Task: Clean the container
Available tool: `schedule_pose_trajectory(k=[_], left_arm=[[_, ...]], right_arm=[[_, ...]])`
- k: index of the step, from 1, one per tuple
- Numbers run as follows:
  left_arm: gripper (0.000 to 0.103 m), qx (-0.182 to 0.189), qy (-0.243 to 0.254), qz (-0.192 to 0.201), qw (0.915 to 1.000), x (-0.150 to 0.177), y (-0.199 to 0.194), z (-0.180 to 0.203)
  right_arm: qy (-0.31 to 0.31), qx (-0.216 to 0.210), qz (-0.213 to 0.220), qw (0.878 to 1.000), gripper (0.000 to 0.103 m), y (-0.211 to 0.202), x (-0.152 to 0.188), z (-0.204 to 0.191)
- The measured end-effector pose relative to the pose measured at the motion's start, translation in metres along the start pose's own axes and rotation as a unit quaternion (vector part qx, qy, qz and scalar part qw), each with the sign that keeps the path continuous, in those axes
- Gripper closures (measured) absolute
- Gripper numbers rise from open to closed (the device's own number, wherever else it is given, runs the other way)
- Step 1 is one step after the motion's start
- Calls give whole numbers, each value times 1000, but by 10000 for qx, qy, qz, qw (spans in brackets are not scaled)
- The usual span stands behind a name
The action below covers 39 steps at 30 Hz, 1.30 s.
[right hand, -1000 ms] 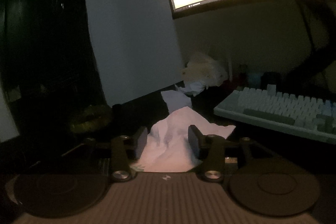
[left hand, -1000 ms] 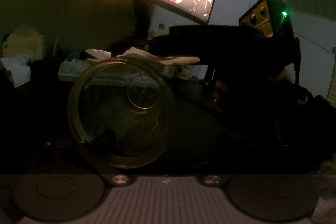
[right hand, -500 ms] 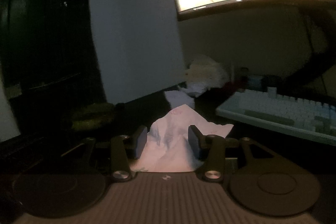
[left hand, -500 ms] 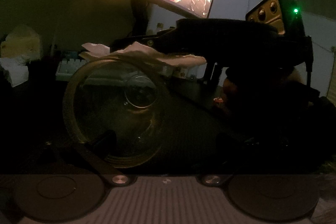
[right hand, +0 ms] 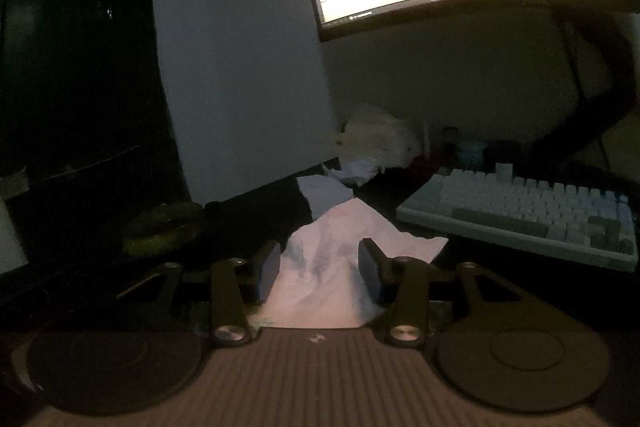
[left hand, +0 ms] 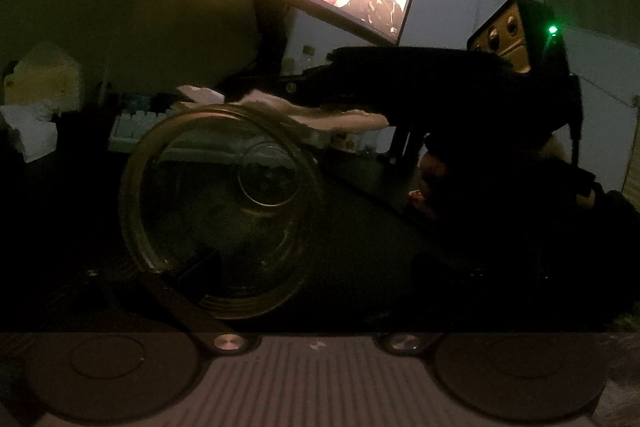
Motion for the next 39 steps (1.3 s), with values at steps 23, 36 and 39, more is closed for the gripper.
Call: schedule_pose_trajectory(k=[23,36,39], left_arm=[[0,-156,81,2,9998,1,1,0],[0,-280,-14,61,9996,-1,-2,-8],[0,-338,27,60,9994,-1,-1,-8]], right_arm=[[172,430,-52,9989,55,7,-3,13],[-75,374,-13,9993,55,11,-3,3],[-60,63,-16,10000,55,9,-3,-6]])
Point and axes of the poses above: each gripper's, at about its wrist camera, not at the fingertips, and y roughly the way its jaws point, z to its right, x to its underside, the point moved 4 cm from there along y, roughly the way its jaws point, and after that the axes turned 4 degrees about x, right-handed, at the moved point
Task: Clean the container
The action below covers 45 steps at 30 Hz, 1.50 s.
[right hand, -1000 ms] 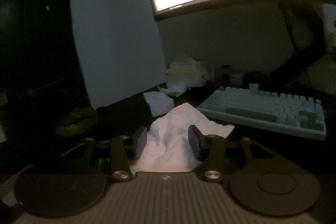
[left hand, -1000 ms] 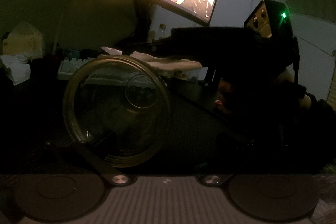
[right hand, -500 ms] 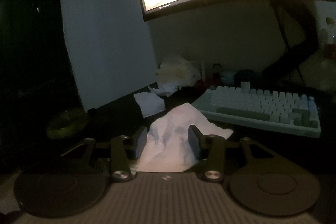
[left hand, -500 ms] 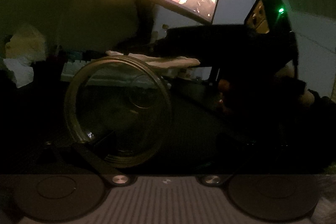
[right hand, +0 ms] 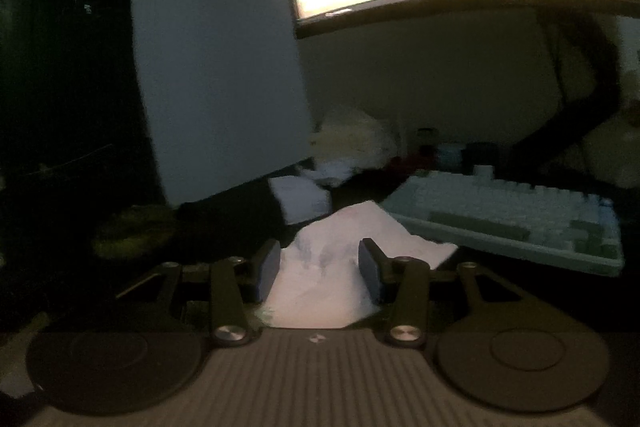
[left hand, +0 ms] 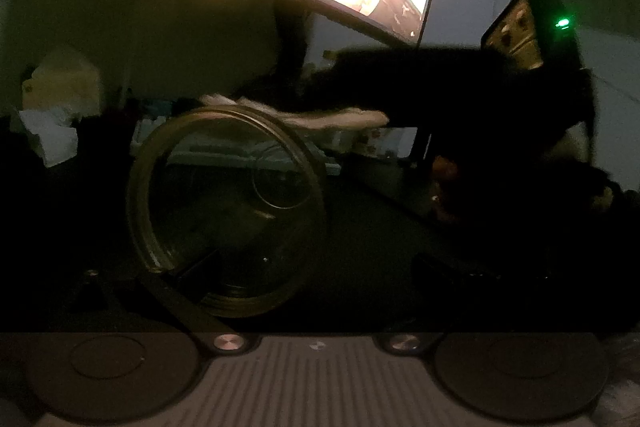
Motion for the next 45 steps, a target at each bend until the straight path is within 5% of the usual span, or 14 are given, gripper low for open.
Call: schedule_pose_trajectory(k=[5,11,31,36,41,45], left_arm=[[0,-34,-31,9,10000,-2,3,-3],[0,-67,-36,22,10000,-2,3,-2],[0,-78,-75,47,9999,-1,2,-1],[0,-101,-40,38,9999,-1,2,0],[0,-107,-12,32,9999,0,2,0],[0,-118,16,30,9999,0,3,0]], right_arm=[[-63,-396,47,9992,55,-3,1,-12],[238,369,-31,9990,55,8,-4,19],[98,140,1,9999,55,2,-2,7],[-77,-245,-67,9996,55,-1,-2,-4],[295,432,-160,9985,55,8,-5,26],[189,269,-145,9994,53,7,-5,16]])
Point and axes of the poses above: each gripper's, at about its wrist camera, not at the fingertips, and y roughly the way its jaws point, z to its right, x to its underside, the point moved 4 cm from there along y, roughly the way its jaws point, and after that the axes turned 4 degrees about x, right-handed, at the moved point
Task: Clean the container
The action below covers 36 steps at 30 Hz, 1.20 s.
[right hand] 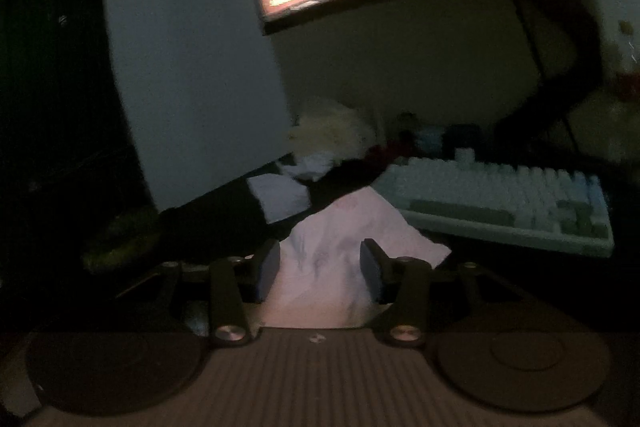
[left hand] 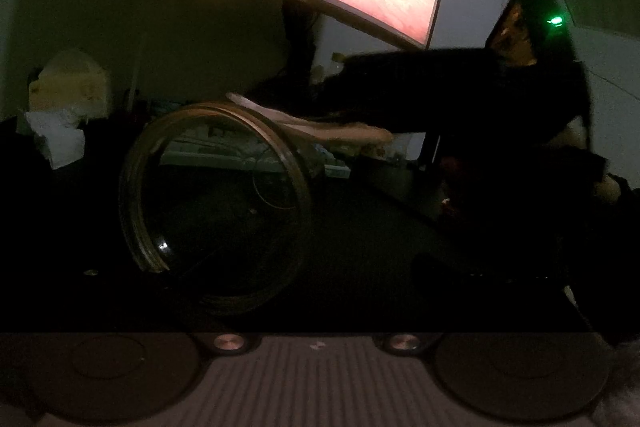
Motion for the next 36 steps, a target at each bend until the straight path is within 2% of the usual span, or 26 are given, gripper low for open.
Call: schedule_pose_trajectory(k=[4,6,10,12,18,20,22,26,31,33,36], left_arm=[[0,-19,62,-32,10000,1,-1,1],[0,-84,87,-52,9999,0,-1,0],[0,-85,15,-46,10000,-1,0,-2],[0,-95,6,-45,9999,-2,1,-4],[0,-153,8,-26,9999,-5,2,-13],[0,-142,4,-18,9999,-5,2,-16],[0,-186,25,-22,9998,-6,4,-17],[0,-242,8,-19,9997,-8,8,-19],[0,-281,-23,-58,9996,-12,10,-21],[0,-333,-21,-56,9994,-12,11,-22],[0,-413,2,-51,9991,-12,12,-23]], right_arm=[[-282,-555,8,9981,53,-4,1,-19],[-282,-488,-6,9984,53,-2,-1,-16],[-81,21,-102,9999,53,9,-6,1],[-32,34,-121,9999,53,10,-7,1],[-330,-683,-53,9971,53,7,-3,-21],[-313,-640,-65,9974,53,10,-4,-16],[-272,-361,-76,9989,53,16,-7,-8],[-218,-154,-117,9996,54,23,-10,-5],[-440,-738,-42,9963,55,22,-7,-25],[-388,-659,-37,9971,55,26,-8,-18],[-192,-124,-35,9997,55,35,-11,2]])
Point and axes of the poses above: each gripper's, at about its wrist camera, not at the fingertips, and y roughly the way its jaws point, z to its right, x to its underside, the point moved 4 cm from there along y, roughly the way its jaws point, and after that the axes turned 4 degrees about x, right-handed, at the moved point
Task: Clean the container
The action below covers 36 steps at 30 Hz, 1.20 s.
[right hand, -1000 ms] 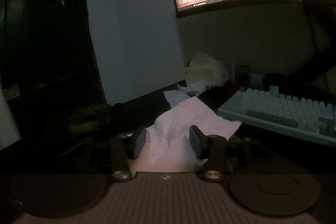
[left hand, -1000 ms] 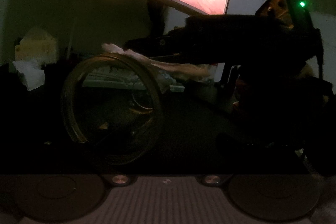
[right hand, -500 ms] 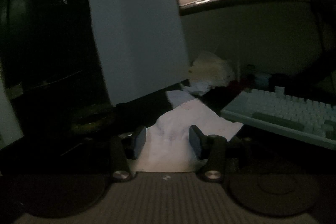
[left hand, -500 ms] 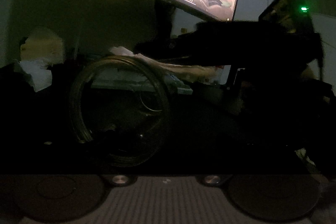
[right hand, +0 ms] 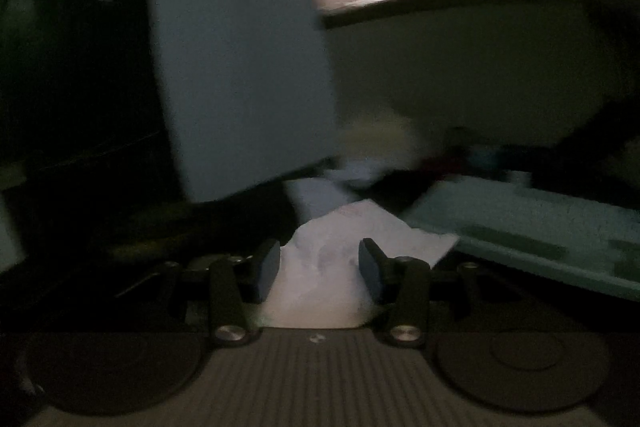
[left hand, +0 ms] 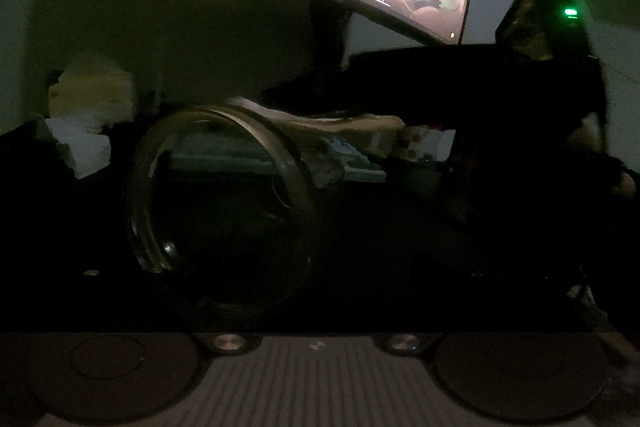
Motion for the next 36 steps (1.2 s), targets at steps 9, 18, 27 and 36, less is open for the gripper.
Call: schedule_pose_trajectory(k=[9,18,27,36], left_arm=[[0,-55,146,13,9999,3,0,6],[0,137,71,20,9999,8,-7,17],[0,381,151,-89,9991,12,-8,32],[0,631,405,-268,9968,16,-8,49]], right_arm=[[-294,-607,102,9977,53,-12,6,-27],[97,81,-78,9999,53,-7,-1,-3],[-129,-361,-135,9992,51,-19,3,-16],[-139,-495,-223,9984,50,-46,9,-15]])
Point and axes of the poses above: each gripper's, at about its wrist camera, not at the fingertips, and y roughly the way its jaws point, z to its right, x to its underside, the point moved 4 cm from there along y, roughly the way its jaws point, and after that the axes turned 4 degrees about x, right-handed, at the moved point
